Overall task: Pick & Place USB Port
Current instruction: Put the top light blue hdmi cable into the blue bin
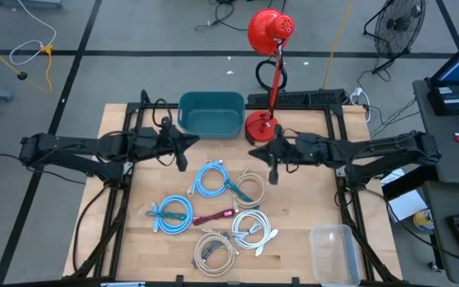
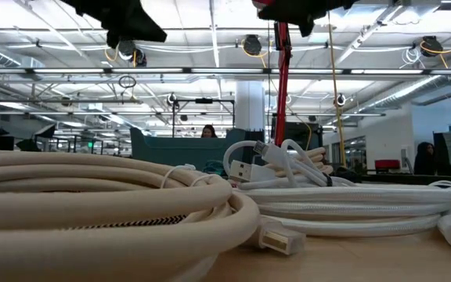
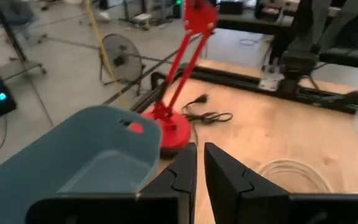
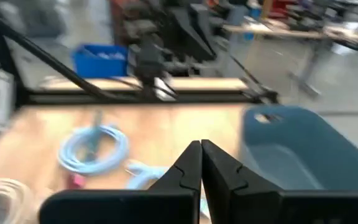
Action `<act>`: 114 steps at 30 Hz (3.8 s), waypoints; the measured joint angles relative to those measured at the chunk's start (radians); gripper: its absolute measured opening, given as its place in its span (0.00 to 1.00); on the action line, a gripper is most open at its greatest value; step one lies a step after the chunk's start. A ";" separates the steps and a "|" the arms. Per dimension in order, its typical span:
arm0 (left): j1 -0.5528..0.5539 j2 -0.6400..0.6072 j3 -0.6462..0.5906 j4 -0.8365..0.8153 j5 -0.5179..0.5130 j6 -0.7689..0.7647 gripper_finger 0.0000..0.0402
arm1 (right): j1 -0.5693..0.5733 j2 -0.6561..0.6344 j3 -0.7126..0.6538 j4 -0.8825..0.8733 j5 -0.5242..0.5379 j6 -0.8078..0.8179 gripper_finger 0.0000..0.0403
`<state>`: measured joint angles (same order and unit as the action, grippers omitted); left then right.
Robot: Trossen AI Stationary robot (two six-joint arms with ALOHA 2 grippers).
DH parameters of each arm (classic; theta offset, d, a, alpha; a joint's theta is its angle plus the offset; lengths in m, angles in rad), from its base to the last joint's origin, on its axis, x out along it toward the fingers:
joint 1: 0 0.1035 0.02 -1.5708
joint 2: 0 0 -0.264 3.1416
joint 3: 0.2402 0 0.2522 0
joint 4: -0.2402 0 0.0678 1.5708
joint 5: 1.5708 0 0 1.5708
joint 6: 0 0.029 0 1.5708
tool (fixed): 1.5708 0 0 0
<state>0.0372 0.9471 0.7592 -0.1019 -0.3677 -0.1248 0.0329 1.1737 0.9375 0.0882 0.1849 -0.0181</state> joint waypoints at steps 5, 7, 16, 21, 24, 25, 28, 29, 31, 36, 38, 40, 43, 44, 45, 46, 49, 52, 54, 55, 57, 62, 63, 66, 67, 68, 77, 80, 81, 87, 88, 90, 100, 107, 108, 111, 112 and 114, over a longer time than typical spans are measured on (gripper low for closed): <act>0.000 -0.021 0.003 -0.110 0.124 -0.062 0.08 | 0.004 -0.024 0.000 -0.042 -0.009 0.000 0.00; 0.000 -0.023 -0.001 -0.236 0.228 -0.105 0.08 | 0.007 -0.025 0.001 -0.040 -0.007 0.013 0.00; 0.002 0.035 -0.001 -0.465 0.108 -0.287 0.08 | -0.012 0.023 0.000 -0.117 -0.003 0.126 0.00; 0.003 0.106 -0.001 -0.488 0.092 -0.362 0.08 | -0.046 0.027 0.000 -0.165 0.030 0.215 0.06; 0.010 0.159 -0.001 -0.501 0.132 -0.416 0.08 | -0.049 0.028 -0.002 -0.219 0.114 0.239 0.11; 0.016 0.180 -0.001 -0.493 0.152 -0.423 0.08 | -0.052 0.028 -0.001 -0.226 0.139 0.241 0.13; 0.036 0.240 -0.001 -0.492 0.211 -0.411 0.08 | -0.055 0.027 -0.001 -0.239 0.186 0.243 0.19; 0.042 0.262 -0.001 -0.481 0.228 -0.405 0.08 | -0.056 0.027 -0.001 -0.239 0.185 0.243 0.20; 0.055 0.304 -0.001 -0.470 0.254 -0.401 0.10 | -0.059 0.027 -0.001 -0.235 0.179 0.244 0.24; 0.076 0.375 -0.001 -0.486 0.263 -0.399 0.22 | -0.071 0.027 -0.001 -0.249 0.177 0.294 0.32; 0.083 0.384 -0.001 -0.472 0.263 -0.389 0.28 | -0.076 0.027 -0.001 -0.253 0.178 0.294 0.34; 0.089 0.391 -0.001 -0.445 0.263 -0.367 0.34 | -0.078 0.027 -0.001 -0.256 0.177 0.294 0.36; 0.094 0.386 -0.001 -0.370 0.264 -0.345 0.40 | -0.078 0.027 -0.001 -0.253 0.177 0.294 0.37; 0.094 0.388 0.000 -0.350 0.268 -0.341 0.42 | -0.078 0.027 -0.001 -0.254 0.177 0.294 0.38; 0.093 0.388 0.000 -0.339 0.280 -0.341 0.43 | -0.078 0.027 -0.001 -0.254 0.177 0.294 0.38; 0.093 0.387 -0.001 -0.333 0.293 -0.341 0.44 | -0.078 0.027 -0.001 -0.254 0.177 0.294 0.38; 0.093 0.393 -0.001 -0.305 0.332 -0.327 0.46 | -0.078 0.027 -0.001 -0.255 0.177 0.294 0.39; 0.093 0.414 -0.001 -0.309 0.350 -0.326 0.46 | -0.078 0.027 -0.001 -0.255 0.177 0.294 0.39; 0.093 0.433 -0.001 -0.308 0.350 -0.326 0.46 | -0.078 0.027 -0.001 -0.255 0.177 0.294 0.39; 0.093 0.446 0.000 -0.304 0.350 -0.324 0.46 | -0.078 0.027 -0.001 -0.255 0.177 0.294 0.39; 0.094 0.469 -0.001 -0.308 0.350 -0.318 0.46 | -0.078 0.027 -0.001 -0.257 0.177 0.294 0.39; 0.105 0.510 0.031 -0.313 0.330 -0.316 0.46 | -0.077 0.027 -0.001 -0.257 0.176 0.294 0.39; 0.106 0.519 0.040 -0.309 0.324 -0.318 0.46 | -0.077 0.027 -0.001 -0.257 0.176 0.294 0.39; 0.106 0.544 0.054 -0.316 0.318 -0.327 0.47 | -0.077 0.027 0.000 -0.257 0.176 0.294 0.39; 0.105 0.555 0.061 -0.315 0.320 -0.329 0.47 | -0.077 0.027 0.000 -0.258 0.176 0.294 0.39; 0.105 0.564 0.064 -0.315 0.324 -0.328 0.47 | -0.077 0.027 0.000 -0.258 0.175 0.294 0.39; 0.106 0.642 0.101 -0.320 0.342 -0.315 0.47 | -0.077 0.027 0.000 -0.258 0.175 0.294 0.39; 0.107 0.658 0.102 -0.308 0.364 -0.315 0.47 | -0.077 0.027 0.000 -0.258 0.175 0.294 0.39; 0.109 0.659 0.102 -0.312 0.368 -0.315 0.47 | -0.077 0.027 0.000 -0.258 0.175 0.294 0.39; 0.113 0.656 0.101 -0.315 0.372 -0.303 0.46 | -0.077 0.027 0.000 -0.258 0.175 0.294 0.39; 0.113 0.656 0.101 -0.312 0.373 -0.302 0.46 | -0.077 0.027 0.000 -0.258 0.175 0.294 0.39; 0.113 0.656 0.101 -0.312 0.374 -0.302 0.46 | -0.077 0.027 0.000 -0.258 0.175 0.294 0.39; 0.113 0.656 0.101 -0.312 0.373 -0.288 0.46 | -0.077 0.027 0.000 -0.258 0.175 0.293 0.39; 0.113 0.656 0.101 -0.312 0.368 -0.289 0.46 | -0.077 0.027 0.000 -0.258 0.175 0.293 0.39; 0.113 0.656 0.101 -0.312 0.368 -0.288 0.46 | -0.077 0.027 0.000 -0.258 0.175 0.293 0.39; 0.113 0.656 0.101 -0.312 0.368 -0.277 0.46 | -0.077 0.027 0.000 -0.258 0.175 0.293 0.39; 0.113 0.656 0.101 -0.312 0.368 -0.277 0.46 | -0.077 0.027 0.000 -0.258 0.175 0.293 0.39; 0.113 0.664 0.101 -0.311 0.368 -0.277 0.46 | -0.077 0.027 0.000 -0.258 0.175 0.293 0.39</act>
<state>0.1501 1.6109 0.8604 -0.4133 0.0006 -0.4022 -0.0441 1.2007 0.9371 -0.1696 0.3603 0.2752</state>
